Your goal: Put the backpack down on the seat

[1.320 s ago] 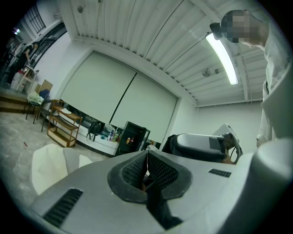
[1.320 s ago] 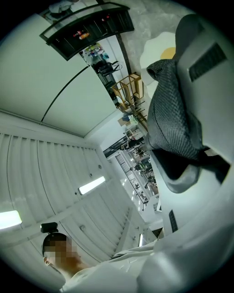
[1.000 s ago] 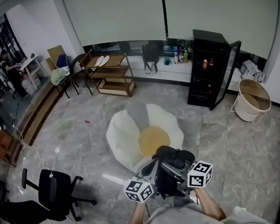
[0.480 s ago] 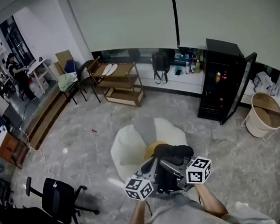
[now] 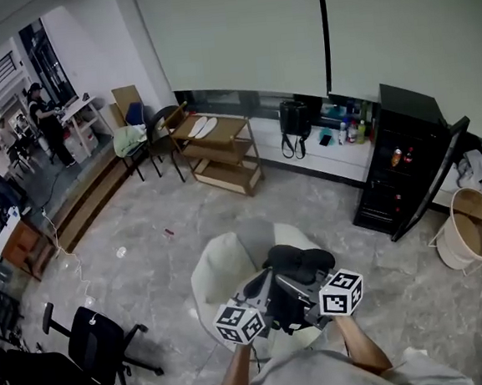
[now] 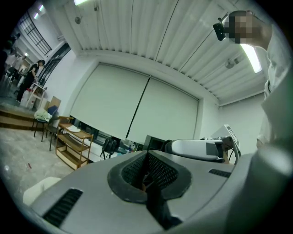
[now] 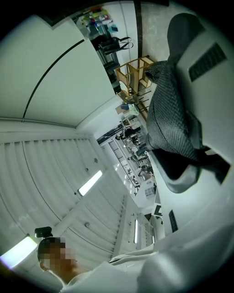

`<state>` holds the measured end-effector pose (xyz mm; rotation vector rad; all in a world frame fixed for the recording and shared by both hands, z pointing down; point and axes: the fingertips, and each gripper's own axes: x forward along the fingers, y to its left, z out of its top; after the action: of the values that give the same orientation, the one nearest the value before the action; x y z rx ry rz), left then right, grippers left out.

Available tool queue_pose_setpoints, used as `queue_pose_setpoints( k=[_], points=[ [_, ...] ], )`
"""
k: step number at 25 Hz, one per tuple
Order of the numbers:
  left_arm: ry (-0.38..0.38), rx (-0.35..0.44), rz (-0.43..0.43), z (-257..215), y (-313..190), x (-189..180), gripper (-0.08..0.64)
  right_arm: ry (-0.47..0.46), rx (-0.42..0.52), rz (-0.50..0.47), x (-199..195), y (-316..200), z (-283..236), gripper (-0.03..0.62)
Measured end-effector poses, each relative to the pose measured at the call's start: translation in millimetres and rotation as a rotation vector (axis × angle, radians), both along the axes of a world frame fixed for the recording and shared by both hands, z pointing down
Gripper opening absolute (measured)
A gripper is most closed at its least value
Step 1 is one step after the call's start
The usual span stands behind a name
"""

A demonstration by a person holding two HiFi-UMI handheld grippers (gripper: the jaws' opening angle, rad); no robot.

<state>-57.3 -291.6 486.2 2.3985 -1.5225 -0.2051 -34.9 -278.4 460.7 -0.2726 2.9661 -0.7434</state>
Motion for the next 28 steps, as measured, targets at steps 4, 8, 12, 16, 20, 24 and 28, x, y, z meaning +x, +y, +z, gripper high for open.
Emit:
queue_pose_setpoints(
  k=[4,8,12,16,20,24,28],
  points=[
    [0.001,-0.015,-0.017,9,-28,6,0.031,0.002,-0.013,-0.021,5,-28,10,0.043],
    [-0.005,-0.031,-0.033,17,-43,10,0.031,0.004,-0.036,-0.043,8,-43,23,0.043],
    [0.003,-0.056,-0.054,26,-43,8,0.031,0.011,-0.066,-0.065,5,-44,34,0.043],
    [0.004,-0.066,-0.07,33,-39,6,0.031,0.017,-0.068,-0.078,3,-41,41,0.043],
    [0.004,-0.072,-0.088,34,-35,-3,0.031,0.019,-0.071,-0.094,-6,-36,43,0.043],
    [0.023,-0.068,-0.098,32,-28,-15,0.031,0.022,-0.074,-0.1,-19,-28,44,0.043],
    [0.001,-0.055,-0.079,28,-25,-25,0.031,0.012,-0.074,-0.085,-29,-26,43,0.043]
  ],
)
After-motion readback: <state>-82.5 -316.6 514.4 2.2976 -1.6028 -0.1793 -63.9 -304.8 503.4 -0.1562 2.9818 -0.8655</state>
